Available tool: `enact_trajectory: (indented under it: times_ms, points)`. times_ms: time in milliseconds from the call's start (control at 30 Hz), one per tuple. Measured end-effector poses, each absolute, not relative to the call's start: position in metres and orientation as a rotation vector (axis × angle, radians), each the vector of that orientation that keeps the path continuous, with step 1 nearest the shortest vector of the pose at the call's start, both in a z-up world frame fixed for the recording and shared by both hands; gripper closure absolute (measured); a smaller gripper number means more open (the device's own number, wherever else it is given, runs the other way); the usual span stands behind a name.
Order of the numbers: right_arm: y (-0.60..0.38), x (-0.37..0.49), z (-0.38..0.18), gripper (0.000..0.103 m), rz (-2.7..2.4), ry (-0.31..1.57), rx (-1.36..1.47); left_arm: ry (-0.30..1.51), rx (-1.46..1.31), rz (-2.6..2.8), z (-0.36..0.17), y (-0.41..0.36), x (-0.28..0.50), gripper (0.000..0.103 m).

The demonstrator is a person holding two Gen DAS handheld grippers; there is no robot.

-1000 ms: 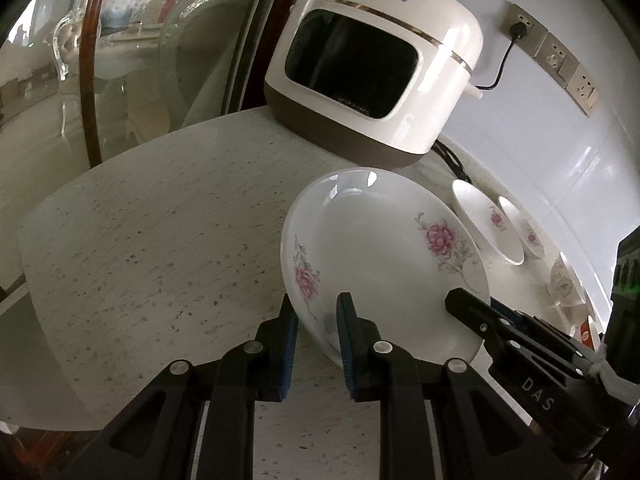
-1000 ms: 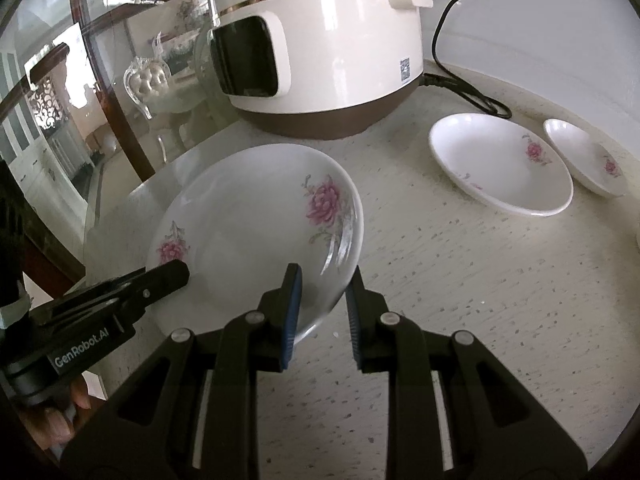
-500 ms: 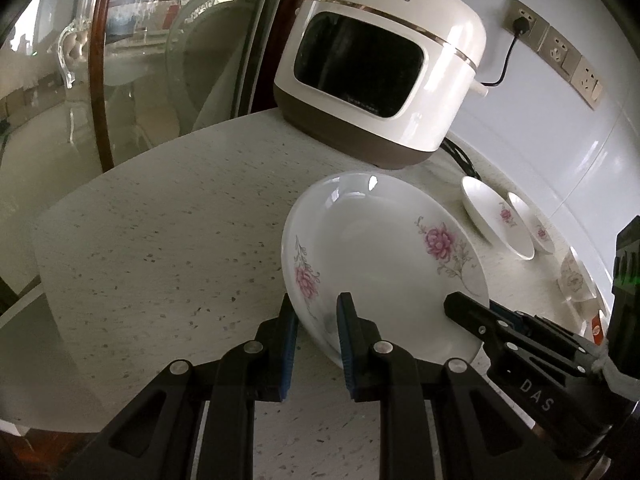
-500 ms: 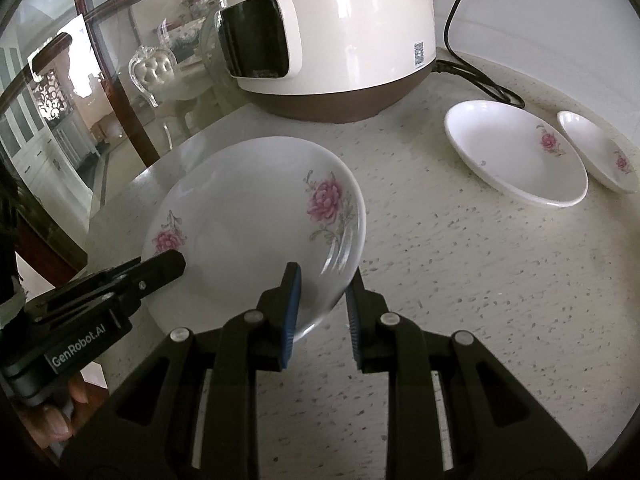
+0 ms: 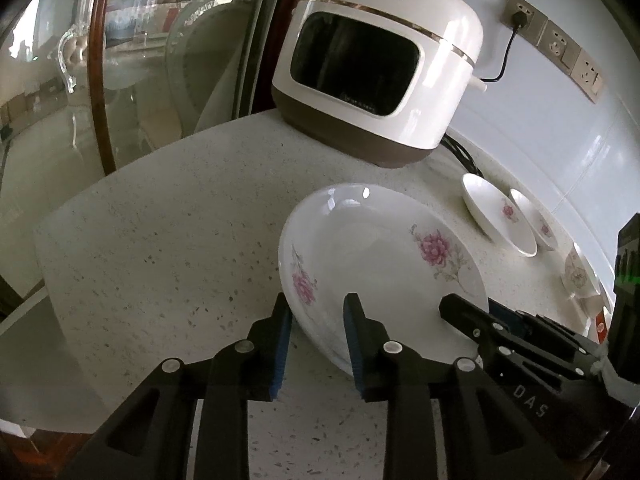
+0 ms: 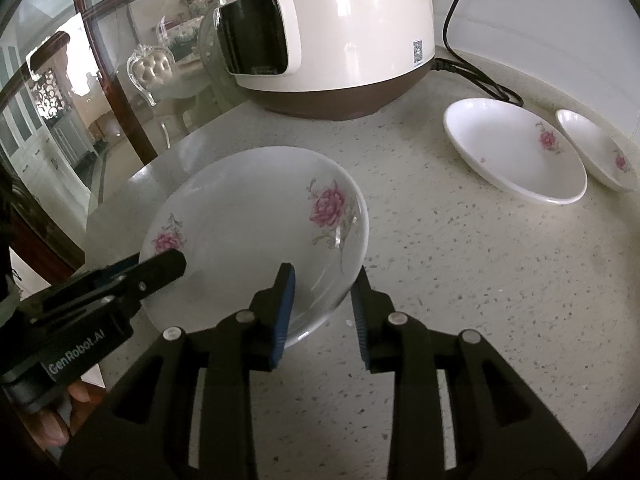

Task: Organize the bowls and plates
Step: 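Lower the plate onto the counter beside the rice cooker and open both grippers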

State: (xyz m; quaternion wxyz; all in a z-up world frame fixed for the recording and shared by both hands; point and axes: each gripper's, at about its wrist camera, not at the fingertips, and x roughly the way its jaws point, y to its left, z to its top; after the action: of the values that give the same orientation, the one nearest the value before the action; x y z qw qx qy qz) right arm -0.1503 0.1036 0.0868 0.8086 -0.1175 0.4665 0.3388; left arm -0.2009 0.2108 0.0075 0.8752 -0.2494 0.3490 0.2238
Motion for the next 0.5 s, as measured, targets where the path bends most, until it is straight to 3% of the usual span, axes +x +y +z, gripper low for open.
enact_trajectory:
  times_ms: [67, 133, 233, 500]
  points:
    - [0.103, -0.152, 0.088, 0.07, 0.717, 0.99, -0.254, 0.719, -0.51, 0.482, 0.01, 0.21, -0.202, 0.058]
    - [0.101, -0.153, 0.092, 0.067, 0.702, 0.964, -0.26, 0.704, -0.504, 0.497, 0.013, 0.211, -0.203, 0.053]
    - [0.096, -0.151, 0.098, 0.056, 0.69, 0.935, -0.239, 0.685, -0.506, 0.499, 0.018, 0.211, -0.204, 0.053]
    - [0.078, -0.145, 0.118, 0.056, 0.592, 0.821, -0.223, 0.628, -0.49, 0.482, 0.037, 0.201, -0.199, 0.052]
